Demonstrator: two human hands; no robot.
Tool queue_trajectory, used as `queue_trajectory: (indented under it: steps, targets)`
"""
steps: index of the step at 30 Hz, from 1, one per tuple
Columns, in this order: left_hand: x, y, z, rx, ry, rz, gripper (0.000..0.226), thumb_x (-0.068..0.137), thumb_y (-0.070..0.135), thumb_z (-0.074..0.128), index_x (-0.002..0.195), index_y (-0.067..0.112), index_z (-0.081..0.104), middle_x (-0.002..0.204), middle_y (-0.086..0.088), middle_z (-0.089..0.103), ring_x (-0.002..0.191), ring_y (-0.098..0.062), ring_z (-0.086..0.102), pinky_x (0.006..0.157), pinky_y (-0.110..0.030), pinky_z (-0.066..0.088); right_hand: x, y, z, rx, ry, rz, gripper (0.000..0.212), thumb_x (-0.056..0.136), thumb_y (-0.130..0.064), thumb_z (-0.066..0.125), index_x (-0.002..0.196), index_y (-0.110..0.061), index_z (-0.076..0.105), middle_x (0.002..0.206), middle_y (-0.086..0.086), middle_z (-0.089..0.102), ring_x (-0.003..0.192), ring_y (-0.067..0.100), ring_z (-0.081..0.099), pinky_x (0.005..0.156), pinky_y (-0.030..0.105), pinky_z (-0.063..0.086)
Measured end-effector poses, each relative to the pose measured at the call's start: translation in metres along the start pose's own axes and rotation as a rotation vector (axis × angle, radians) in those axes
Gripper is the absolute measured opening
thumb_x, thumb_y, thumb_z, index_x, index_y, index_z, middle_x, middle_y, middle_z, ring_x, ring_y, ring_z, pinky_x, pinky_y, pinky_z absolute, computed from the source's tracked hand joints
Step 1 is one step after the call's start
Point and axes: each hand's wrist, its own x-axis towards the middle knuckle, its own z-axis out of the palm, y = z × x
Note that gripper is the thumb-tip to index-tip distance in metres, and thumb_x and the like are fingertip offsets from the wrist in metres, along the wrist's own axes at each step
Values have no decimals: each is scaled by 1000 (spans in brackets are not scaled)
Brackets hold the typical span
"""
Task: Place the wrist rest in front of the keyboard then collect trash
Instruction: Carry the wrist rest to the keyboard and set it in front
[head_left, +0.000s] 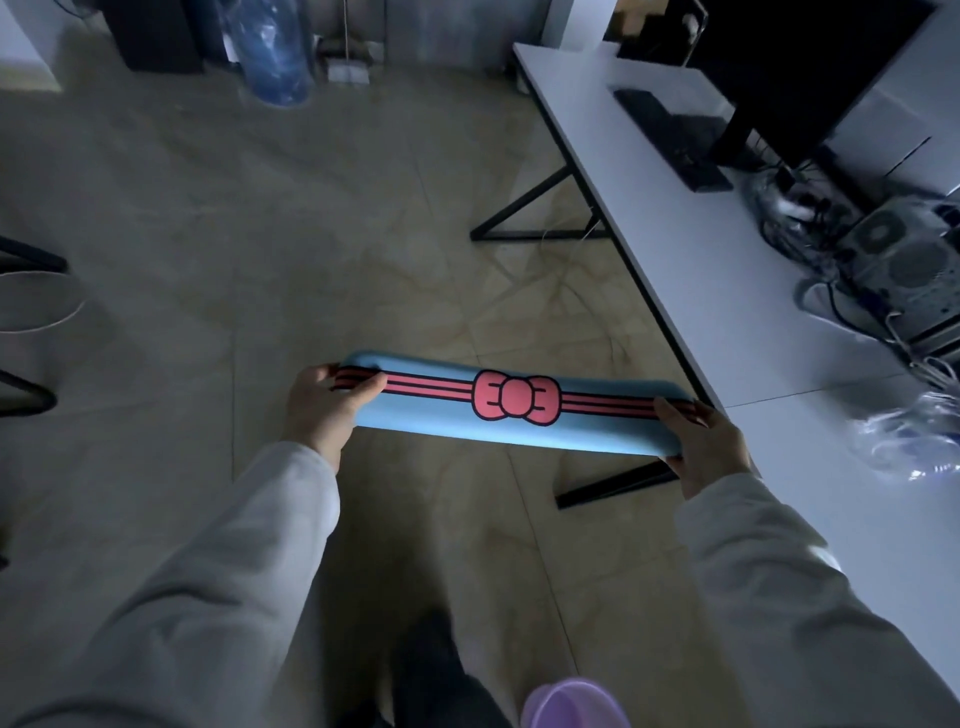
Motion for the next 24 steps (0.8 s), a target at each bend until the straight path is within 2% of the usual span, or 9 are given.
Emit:
queue_trajectory:
  steps: [2,5,7,9,11,14,18,21,24]
  targets:
    - [30,8,15,8,-8,2,12,74,15,72,78,16,61,72,2,64,84,-22,57,82,-37,45,24,-9,11,11,14,12,45,78,-19,68,120,-9,55,110,8,57,103,27,55,88,40,50]
    - [74,25,45,1,-11,-2,37,73,16,73,105,5,60,94,-9,64,93,-23,58,94,-43,47,65,-32,26,-2,19,4,43,74,-25,72,112,-13,58,108,9,60,102,28,57,86,41,51]
    - [95,36,62,15,-24,-13,41,73,18,73,109,4,59,97,-9,64,95,-23,58,95,-42,46,87,-47,34,-17,18,14,47,73,-26,72,115,-10,58,105,9,62,99,28,57,86,41,52]
    - [115,48,80,17,-35,-26,38,72,19,74,105,6,59,93,-7,63,95,-22,57,91,-39,45,110,-69,42,13,19,16,33,76,-20,70,105,-11,57,91,6,61,91,25,55,79,38,51]
    - [139,61,96,15,-43,-35,53,63,28,76,108,6,58,100,-8,64,98,-22,58,95,-40,45,134,-89,52,34,12,1,26,78,-17,68,100,-10,56,92,9,59,85,23,55,72,34,48]
    - [170,80,115,35,-51,-23,61,63,30,75,116,6,57,104,-8,64,98,-21,57,99,-43,44,160,-112,66,1,12,-28,34,79,-16,67,109,-5,59,103,15,60,92,27,56,83,42,52]
    - [219,100,141,34,-33,-7,42,74,20,72,112,5,59,96,-7,62,93,-19,57,96,-39,44,200,-133,87,32,24,0,35,75,-19,70,107,-10,59,109,18,63,102,35,60,95,54,48]
    - [253,113,163,67,-56,1,18,77,16,70,91,11,61,81,-1,59,82,-17,56,86,-34,42,228,-147,104,52,47,20,39,77,-18,69,112,-7,58,101,14,59,89,32,55,95,58,46]
    - [290,125,183,70,-85,0,13,76,15,70,81,15,58,75,4,58,78,-15,56,82,-34,43,253,-162,120,83,90,37,46,77,-16,69,119,-4,55,104,15,59,88,30,53,96,58,46]
